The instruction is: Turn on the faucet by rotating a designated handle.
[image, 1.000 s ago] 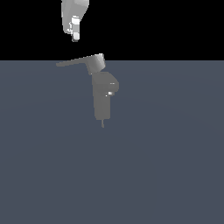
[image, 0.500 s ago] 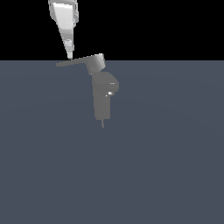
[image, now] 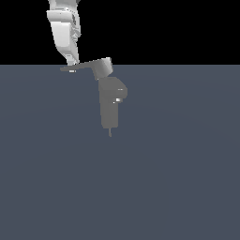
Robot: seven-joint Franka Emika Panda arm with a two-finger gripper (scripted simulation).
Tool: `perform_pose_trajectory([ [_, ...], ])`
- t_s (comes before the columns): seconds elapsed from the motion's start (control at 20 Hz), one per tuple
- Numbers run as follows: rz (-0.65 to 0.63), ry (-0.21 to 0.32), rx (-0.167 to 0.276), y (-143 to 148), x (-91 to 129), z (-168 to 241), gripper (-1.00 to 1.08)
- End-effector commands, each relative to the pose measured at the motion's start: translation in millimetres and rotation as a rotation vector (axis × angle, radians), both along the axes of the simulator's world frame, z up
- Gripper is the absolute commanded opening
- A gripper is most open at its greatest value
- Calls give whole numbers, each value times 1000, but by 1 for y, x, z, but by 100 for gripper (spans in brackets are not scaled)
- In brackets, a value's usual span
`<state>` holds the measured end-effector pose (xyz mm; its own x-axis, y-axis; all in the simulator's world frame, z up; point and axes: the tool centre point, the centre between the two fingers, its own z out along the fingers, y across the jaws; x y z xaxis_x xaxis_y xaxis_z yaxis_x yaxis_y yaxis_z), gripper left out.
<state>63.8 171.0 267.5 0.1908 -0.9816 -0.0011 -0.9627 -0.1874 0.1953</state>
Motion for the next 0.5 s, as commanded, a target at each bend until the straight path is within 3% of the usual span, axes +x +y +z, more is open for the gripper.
perform_pose_trajectory([
  [0.0, -14, 0, -3, 2, 2, -4, -100],
  [0.45, -18, 1, -3, 3, -2, -4, -100],
])
